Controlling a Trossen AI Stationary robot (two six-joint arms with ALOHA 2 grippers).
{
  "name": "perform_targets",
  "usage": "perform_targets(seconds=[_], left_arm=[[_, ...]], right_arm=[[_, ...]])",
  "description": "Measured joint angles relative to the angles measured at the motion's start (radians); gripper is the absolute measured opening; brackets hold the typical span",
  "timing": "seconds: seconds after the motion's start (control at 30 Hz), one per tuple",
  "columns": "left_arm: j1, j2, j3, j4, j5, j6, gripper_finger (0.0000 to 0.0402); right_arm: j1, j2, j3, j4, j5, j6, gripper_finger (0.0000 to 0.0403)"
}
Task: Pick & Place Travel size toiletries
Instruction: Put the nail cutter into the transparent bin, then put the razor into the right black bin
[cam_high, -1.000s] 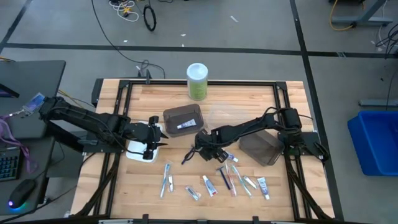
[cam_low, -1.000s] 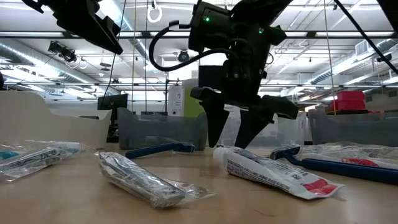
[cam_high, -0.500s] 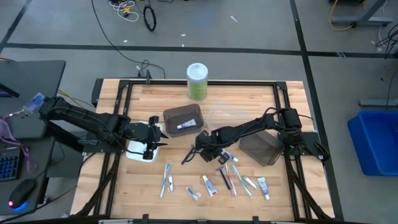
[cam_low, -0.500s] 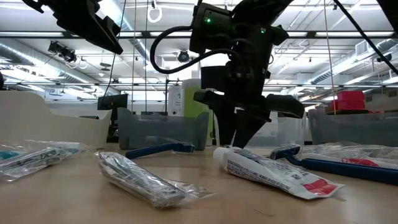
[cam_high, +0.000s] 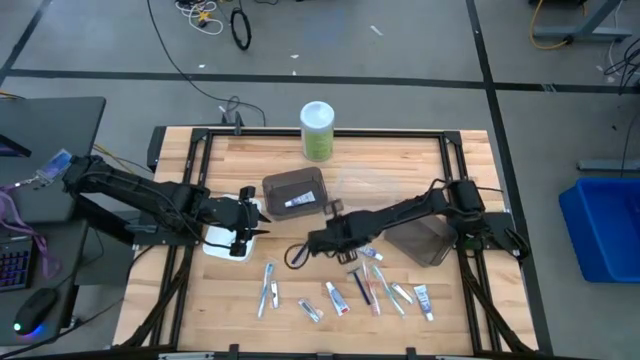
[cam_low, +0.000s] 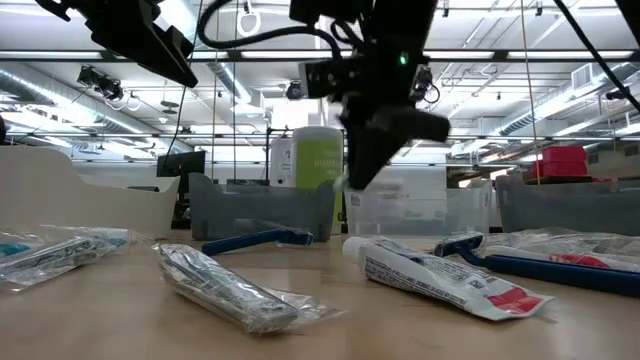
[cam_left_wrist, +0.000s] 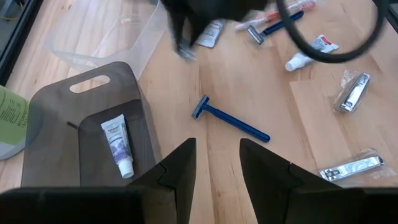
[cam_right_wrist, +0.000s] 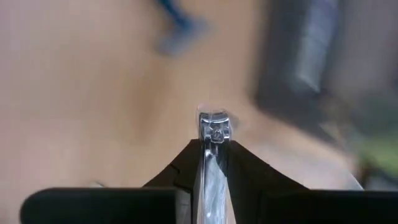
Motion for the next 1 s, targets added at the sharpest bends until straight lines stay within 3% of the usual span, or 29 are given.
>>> perform_targets(seconds=[0.17,0.27,0.47,0.67,1.0], left_arm=[[0.000,0.000,0.000,0.001,0.000,0.000,0.0132],[0.000,0.000,0.000,0.002,0.000,-0.006,0.0132],[0.000,0.000,0.000,0.008,0.000,-0.023,0.0132],[0.000,0.000,0.000,0.007,0.000,-0.023,0.0132],[0.000,0.000,0.000,0.006,-0.002,-0.018,0.0132]], right_arm=[[-0.013,-0.004,0.107,-0.307,0.119,0.234,0.0061],[-0.042,-0.004,0.110,-0.388,0.158,0.346,0.0061],[-0.171,-0.005,0.022,-0.356,0.118,0.460,0.0064],[-0.295,-0.005,-0.067,-0.346,0.072,0.531,0.0093],[-0.313,-0.006,-0.073,-0.350,-0.029,0.571,0.0156]])
